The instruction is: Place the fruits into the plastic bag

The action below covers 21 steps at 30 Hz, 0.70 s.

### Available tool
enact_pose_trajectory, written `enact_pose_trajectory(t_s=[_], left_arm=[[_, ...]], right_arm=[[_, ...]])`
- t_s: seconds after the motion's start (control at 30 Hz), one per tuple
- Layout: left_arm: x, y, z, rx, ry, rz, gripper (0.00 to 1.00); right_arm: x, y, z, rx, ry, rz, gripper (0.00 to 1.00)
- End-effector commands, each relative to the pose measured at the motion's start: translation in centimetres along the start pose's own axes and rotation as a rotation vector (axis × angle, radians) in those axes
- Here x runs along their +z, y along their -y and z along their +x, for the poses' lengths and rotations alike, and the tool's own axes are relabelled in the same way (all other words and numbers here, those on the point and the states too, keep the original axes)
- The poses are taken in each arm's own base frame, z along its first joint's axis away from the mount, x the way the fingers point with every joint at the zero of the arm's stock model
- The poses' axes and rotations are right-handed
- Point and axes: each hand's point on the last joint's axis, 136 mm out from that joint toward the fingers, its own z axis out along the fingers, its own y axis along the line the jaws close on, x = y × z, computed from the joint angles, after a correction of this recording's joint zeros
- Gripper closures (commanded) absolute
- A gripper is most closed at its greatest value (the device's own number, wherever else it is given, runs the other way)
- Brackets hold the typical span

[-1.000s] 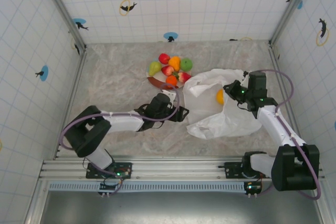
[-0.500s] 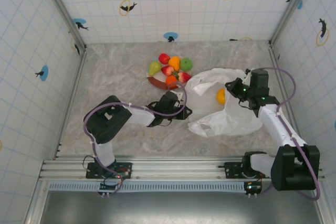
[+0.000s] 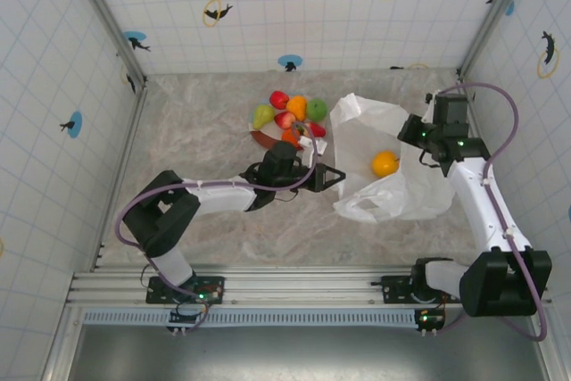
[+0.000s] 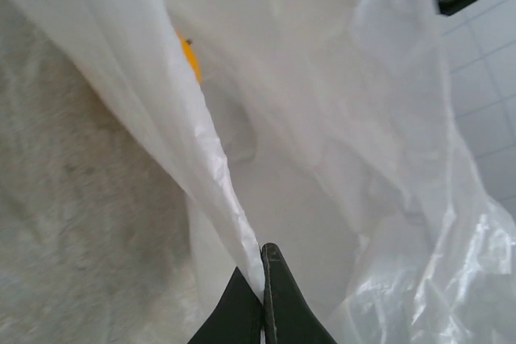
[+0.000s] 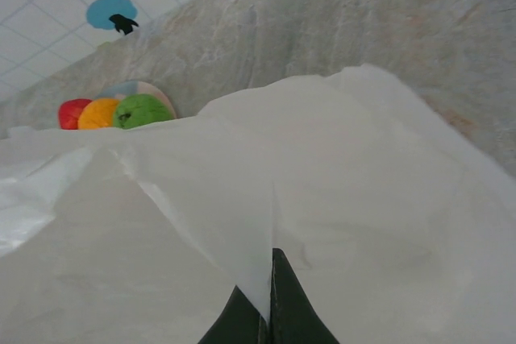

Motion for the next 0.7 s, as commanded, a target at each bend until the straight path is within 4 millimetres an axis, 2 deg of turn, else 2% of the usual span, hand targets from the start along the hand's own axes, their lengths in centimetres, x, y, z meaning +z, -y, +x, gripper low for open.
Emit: enact_pose_trajectory(t_s=[0.0, 0.13, 0.27, 0.37, 0.5, 0.6, 0.67], left_arm=[[-0.2, 1.4, -0.5, 0.026, -0.005, 0.041, 1.00], [-0.3, 1.4, -0.5, 0.031, -0.007, 0.043, 1.00], [-0.2, -0.8, 0.1, 0.031, -0.023, -0.045, 1.00], [-0.6, -2.2, 0.6, 0.038, -0.034, -0.102, 0.79], [-1.9, -3.0, 0.7, 0.093, -0.041, -0.167, 0.44], [-3.5, -3.5, 0.4, 0.150, -0.038, -0.221, 0.26], [-4.7, -4.0, -0.2, 0.173, -0.023, -0.256, 0.20]], right_arm=[[-0.2, 1.3, 0.4, -0.045, -0.034, 0.071, 1.00], [0.3, 1.6, 1.1, -0.039, -0.050, 0.069, 1.00], [0.9, 1.1, 1.3, -0.020, -0.056, 0.034, 1.00], [1.0, 0.5, 1.0, -0.014, -0.050, 0.000, 1.00], [1.1, 0.1, 0.8, -0.007, -0.049, -0.020, 1.00], [1.3, -0.1, 1.0, -0.001, -0.050, -0.033, 1.00], [1.5, -0.1, 1.1, 0.001, -0.053, -0.037, 1.00]])
